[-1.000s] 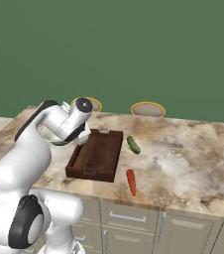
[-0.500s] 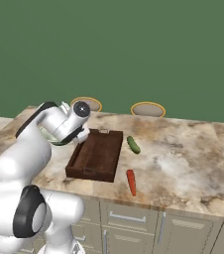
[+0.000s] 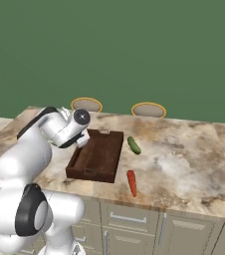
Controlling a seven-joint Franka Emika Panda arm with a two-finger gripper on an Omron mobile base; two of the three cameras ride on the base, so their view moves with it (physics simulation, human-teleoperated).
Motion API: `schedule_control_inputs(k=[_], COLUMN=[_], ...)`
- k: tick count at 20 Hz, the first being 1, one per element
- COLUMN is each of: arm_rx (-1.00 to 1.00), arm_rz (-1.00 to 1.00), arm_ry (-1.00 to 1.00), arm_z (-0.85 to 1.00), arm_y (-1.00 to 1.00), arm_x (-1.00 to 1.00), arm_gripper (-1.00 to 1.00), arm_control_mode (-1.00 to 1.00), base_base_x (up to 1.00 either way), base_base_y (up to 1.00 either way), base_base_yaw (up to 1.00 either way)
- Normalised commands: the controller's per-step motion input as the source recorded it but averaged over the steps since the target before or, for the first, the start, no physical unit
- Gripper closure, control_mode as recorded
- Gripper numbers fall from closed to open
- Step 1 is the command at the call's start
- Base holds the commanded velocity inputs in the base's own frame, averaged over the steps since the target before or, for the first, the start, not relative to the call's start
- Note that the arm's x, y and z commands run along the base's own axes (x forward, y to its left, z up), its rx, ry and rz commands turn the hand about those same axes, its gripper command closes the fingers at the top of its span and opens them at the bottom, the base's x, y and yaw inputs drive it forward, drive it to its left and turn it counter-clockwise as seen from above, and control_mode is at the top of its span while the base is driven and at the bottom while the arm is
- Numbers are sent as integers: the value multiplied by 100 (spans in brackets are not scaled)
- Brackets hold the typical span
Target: Place the two vegetables and bowl onto the tray for setting up a vegetable dip station.
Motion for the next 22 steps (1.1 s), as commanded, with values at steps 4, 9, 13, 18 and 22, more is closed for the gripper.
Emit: schedule_control_inputs(k=[4, 9, 13, 18, 22], arm_rx=[2, 2, 1, 2, 1], arm_rz=[0, 0, -1, 0, 0], arm_ry=[0, 0, 0, 0, 0], arm_z=[-17, -14, -15, -19, -20], arm_y=[5, 6, 8, 6, 5], arm_x=[7, 10, 12, 5, 0], arm_gripper=[-100, -100, -100, -100, -100], arm_control_mode=[-100, -100, -100, -100, -100], base_base_x=[0, 0, 0, 0, 0], base_base_y=[0, 0, 0, 0, 0], base_base_yaw=[0, 0, 0, 0, 0])
